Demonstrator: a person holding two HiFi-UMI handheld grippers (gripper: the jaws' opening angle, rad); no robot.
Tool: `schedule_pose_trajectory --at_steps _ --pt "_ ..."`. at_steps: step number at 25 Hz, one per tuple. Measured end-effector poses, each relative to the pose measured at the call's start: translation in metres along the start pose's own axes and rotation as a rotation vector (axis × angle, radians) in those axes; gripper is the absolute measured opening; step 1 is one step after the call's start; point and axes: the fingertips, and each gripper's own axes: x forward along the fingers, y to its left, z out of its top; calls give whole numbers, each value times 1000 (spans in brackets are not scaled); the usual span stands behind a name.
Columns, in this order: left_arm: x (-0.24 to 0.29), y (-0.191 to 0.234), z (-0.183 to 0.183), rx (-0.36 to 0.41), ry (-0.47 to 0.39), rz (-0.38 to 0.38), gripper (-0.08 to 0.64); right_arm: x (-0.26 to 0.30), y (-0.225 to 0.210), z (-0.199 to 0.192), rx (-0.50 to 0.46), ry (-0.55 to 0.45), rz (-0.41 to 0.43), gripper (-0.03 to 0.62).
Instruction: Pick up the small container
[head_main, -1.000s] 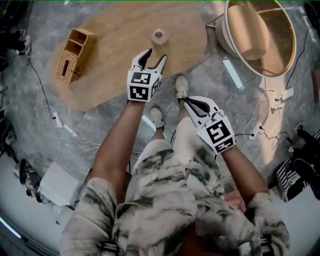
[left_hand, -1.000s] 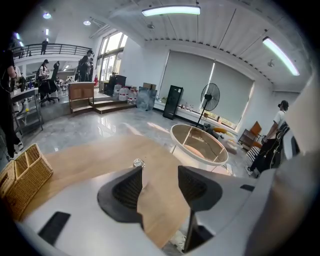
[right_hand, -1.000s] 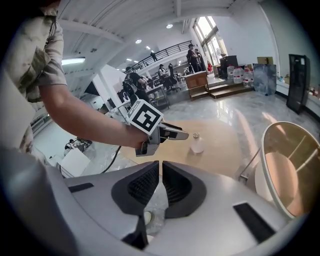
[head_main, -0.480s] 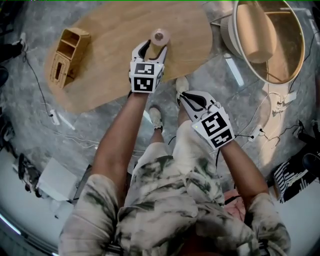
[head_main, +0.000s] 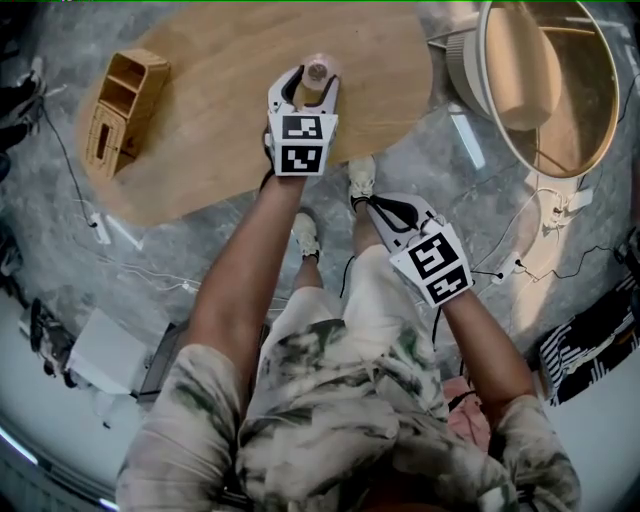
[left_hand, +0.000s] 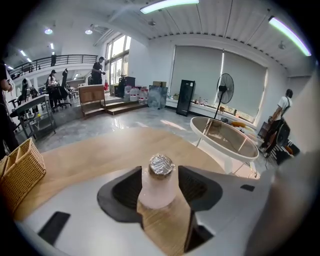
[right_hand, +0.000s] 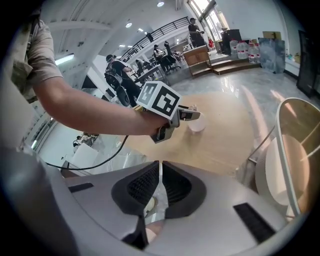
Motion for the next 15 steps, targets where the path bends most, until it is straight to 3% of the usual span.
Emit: schedule_pose_trajectory --at_steps 15 --pt "19 3 3 19 -25 69 196 2 -15 -20 35 36 14 38"
